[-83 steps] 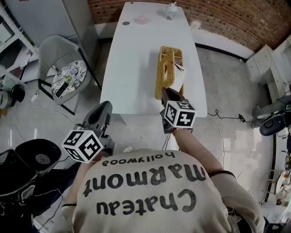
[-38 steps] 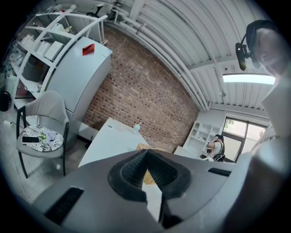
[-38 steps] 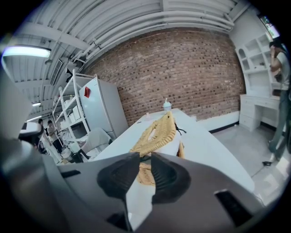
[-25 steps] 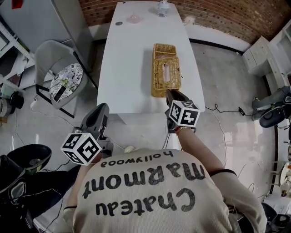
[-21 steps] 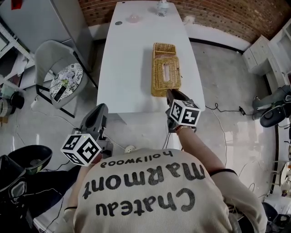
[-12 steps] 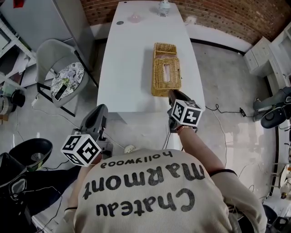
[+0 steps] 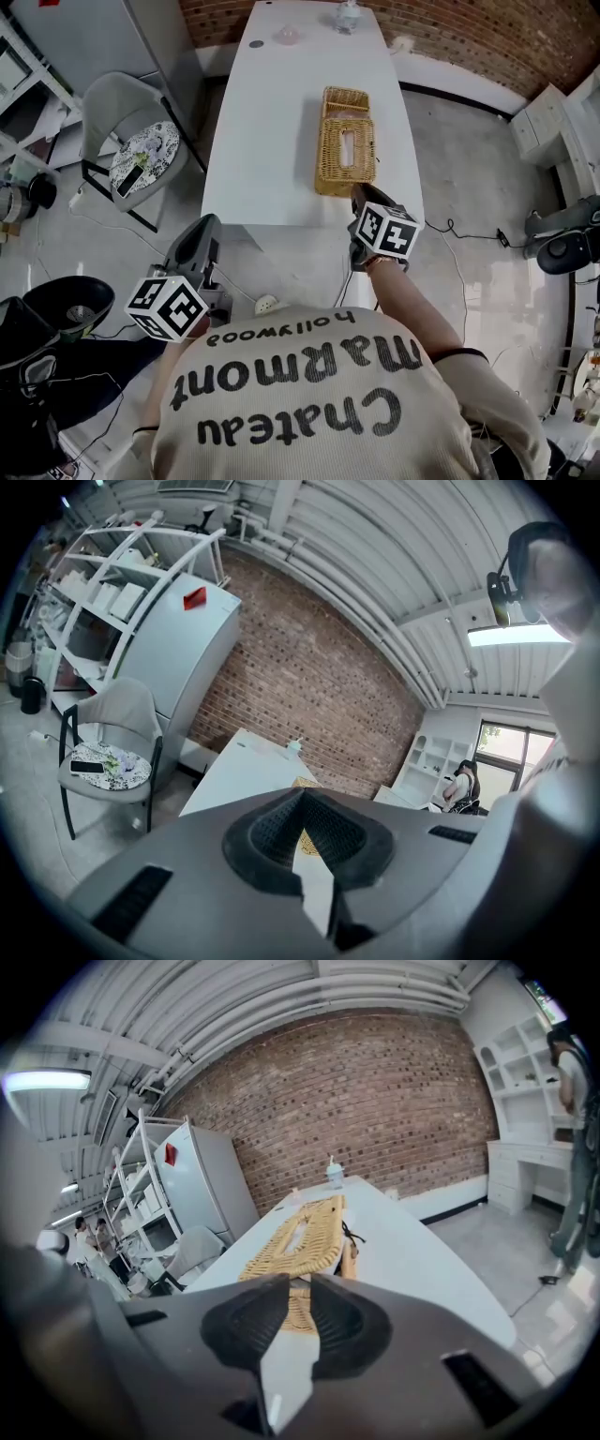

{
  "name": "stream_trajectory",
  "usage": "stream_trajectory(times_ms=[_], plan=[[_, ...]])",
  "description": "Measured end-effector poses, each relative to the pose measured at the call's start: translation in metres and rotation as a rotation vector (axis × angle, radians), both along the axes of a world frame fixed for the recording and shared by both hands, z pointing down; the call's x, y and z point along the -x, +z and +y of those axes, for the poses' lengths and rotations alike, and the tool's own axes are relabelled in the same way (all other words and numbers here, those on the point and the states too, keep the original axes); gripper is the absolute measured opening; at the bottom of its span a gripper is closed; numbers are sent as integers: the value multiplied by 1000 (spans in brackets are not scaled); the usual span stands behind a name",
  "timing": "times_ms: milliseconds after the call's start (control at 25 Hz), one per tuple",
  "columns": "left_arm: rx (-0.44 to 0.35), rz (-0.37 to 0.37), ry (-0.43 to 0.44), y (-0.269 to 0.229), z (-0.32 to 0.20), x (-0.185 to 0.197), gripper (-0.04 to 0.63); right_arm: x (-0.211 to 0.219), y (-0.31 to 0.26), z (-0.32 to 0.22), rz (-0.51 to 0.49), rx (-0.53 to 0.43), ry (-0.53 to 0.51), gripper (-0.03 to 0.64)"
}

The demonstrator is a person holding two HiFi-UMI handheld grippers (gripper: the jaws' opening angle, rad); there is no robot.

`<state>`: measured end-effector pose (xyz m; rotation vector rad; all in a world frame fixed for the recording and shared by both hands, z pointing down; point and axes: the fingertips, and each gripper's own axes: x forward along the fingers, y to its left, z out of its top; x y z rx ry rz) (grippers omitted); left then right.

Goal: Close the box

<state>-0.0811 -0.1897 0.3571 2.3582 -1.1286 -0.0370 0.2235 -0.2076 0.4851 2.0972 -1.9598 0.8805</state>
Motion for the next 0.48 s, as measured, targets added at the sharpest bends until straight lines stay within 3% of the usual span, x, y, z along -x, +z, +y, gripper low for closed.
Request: stream_trajectory(times_ms=[480], plan=[[-23,0,-51,-8,26,-1,2,-8,-1,9,33,4,-32,74]])
